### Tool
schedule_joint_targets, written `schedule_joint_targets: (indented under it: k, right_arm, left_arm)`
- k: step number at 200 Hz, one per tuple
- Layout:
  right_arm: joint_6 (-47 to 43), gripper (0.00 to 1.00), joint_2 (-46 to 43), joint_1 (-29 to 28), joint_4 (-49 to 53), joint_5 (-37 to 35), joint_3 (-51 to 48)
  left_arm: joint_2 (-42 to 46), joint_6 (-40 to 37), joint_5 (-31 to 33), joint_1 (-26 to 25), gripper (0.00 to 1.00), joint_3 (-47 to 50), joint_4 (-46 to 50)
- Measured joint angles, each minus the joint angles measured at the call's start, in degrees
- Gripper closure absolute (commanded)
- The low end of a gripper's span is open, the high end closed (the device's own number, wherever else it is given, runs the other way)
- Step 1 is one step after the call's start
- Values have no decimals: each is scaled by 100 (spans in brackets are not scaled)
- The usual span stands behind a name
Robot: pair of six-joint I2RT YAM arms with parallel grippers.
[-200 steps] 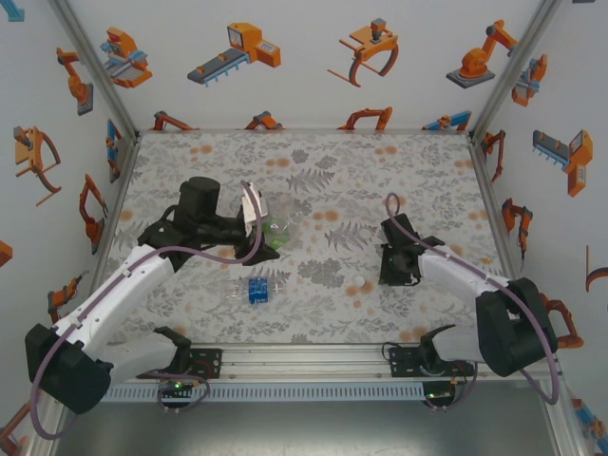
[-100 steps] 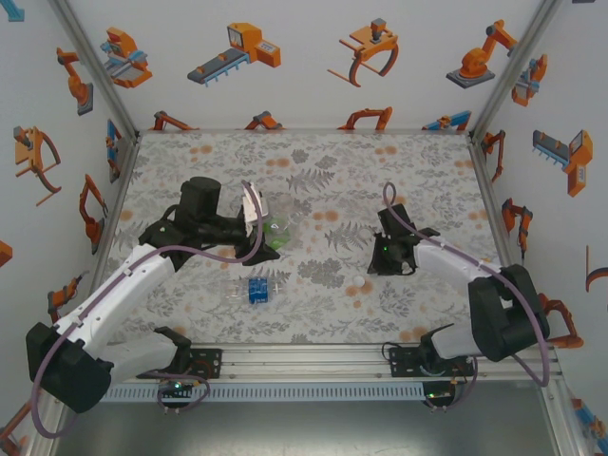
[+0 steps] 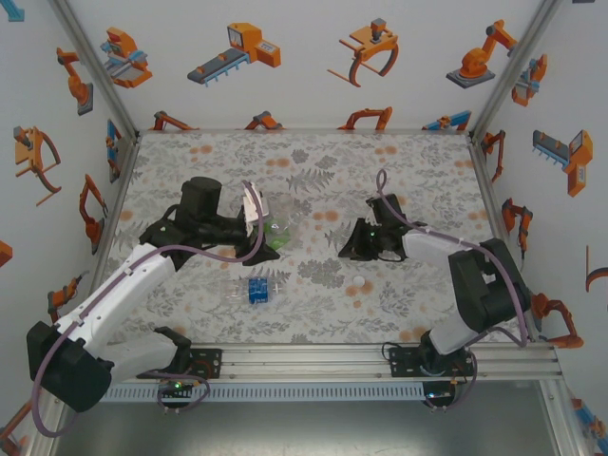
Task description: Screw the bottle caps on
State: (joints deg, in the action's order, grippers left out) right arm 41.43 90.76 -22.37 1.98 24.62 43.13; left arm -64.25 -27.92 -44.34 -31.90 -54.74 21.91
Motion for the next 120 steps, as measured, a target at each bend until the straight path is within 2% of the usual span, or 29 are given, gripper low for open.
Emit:
schedule_joint_targets:
  k: [70, 120]
  right_arm:
    - [7, 71, 341, 2, -76, 199, -66]
    - [-247, 63, 210, -26, 382, -127, 81]
  left_arm:
    - [-94, 0, 0, 0, 100, 0, 2]
    - [-109, 0, 0, 0, 100, -2, 4]
